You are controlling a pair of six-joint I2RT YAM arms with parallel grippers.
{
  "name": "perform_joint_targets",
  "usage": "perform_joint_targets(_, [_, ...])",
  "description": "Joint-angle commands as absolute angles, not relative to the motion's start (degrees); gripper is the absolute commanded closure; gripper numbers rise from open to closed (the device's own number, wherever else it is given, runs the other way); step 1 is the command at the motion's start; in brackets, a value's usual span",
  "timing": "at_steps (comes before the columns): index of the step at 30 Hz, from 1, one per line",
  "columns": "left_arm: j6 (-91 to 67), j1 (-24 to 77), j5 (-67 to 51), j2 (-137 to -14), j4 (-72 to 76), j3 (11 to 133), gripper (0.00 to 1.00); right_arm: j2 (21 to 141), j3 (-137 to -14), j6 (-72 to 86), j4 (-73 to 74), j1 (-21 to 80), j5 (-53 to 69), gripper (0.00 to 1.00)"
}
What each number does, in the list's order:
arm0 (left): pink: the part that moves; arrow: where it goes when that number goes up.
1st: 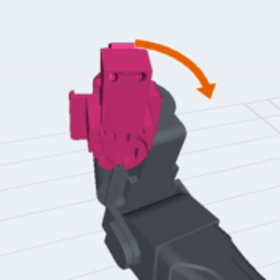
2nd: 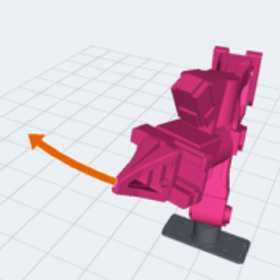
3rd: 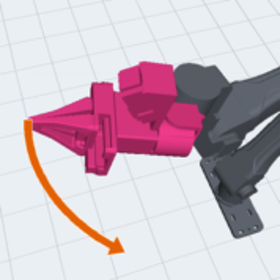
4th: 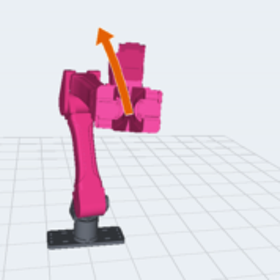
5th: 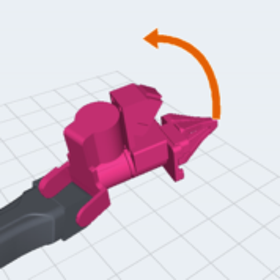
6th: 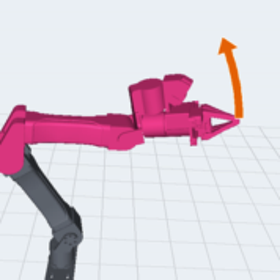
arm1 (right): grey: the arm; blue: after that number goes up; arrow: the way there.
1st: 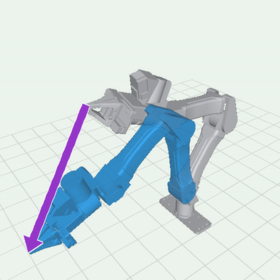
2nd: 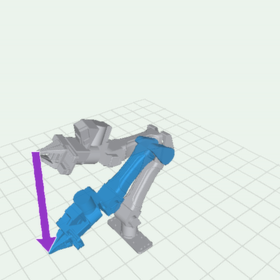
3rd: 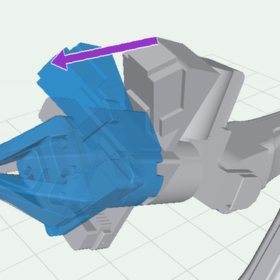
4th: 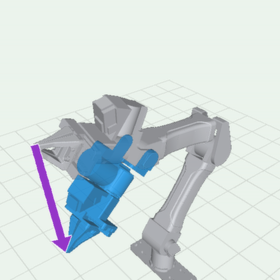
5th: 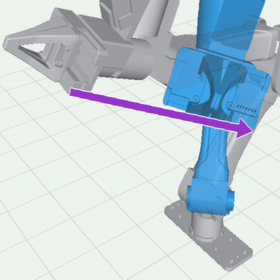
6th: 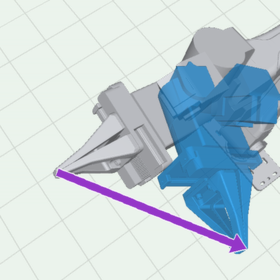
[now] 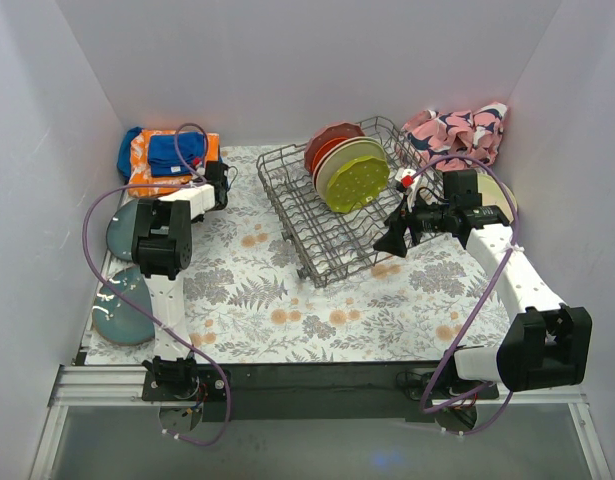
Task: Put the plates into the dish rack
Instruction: Grab a plate with the left arm, then pass the plate from the left arm to the right
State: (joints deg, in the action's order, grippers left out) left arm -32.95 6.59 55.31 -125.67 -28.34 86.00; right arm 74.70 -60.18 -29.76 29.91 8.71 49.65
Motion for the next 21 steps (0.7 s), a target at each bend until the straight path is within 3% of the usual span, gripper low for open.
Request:
perform_joint_targets(1, [-32.35, 10.01, 50.89, -118.22, -24.17, 89.91, 1.00, 73.21, -60.38, -29.71, 28.92, 8.96, 50.01, 0.12])
perform_joint_targets(12, [-32.70, 15.64, 51.33, -105.48, -23.99, 83.85, 1.00, 73.04, -60.29, -29.88, 28.83, 8.96, 50.10, 0.12])
perform_joint_targets(21, [-32.87, 20.21, 45.01, -91.26, -25.13, 79.64, 1.00, 73.65, -60.12, -29.88, 28.83, 8.96, 50.36, 0.12])
